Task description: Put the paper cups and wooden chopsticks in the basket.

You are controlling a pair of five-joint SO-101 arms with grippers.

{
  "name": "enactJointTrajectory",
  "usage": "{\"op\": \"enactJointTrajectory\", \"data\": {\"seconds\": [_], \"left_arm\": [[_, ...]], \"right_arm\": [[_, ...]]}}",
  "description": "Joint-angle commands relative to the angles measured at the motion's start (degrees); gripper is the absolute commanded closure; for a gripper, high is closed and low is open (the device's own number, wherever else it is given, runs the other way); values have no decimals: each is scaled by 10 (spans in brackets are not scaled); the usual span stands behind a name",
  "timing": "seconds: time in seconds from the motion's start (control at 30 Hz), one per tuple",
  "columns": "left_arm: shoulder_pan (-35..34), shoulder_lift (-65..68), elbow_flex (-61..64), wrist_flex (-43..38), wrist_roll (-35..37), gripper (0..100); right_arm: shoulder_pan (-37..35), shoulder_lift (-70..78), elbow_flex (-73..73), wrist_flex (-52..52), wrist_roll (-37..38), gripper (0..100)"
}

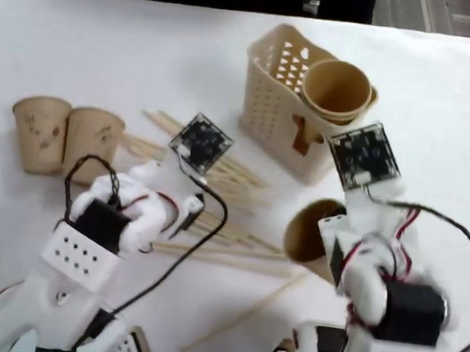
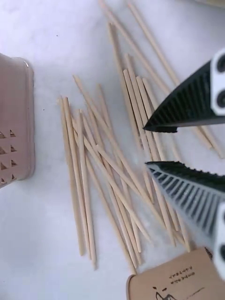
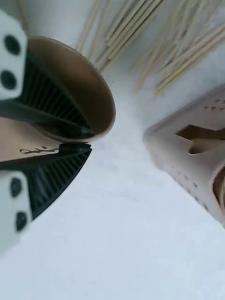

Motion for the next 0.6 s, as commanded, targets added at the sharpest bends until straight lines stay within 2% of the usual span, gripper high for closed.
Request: {"op": "enactJointTrajectory", "data": {"seconds": [0.0, 0.2, 0.37, 0.57], "left_arm": [[-6, -12, -4, -6, 6, 883], [-6, -12, 1, -10, 5, 883], [-7, -12, 1, -10, 4, 883], [-62, -12, 2, -22, 7, 881]], "right_arm": [[-23, -43, -30, -36, -36, 981], [-26, -67, -95, -105, -87, 981], [-26, -66, -99, -235, -142, 981], [-29, -66, -39, -385, -157, 981]]}}
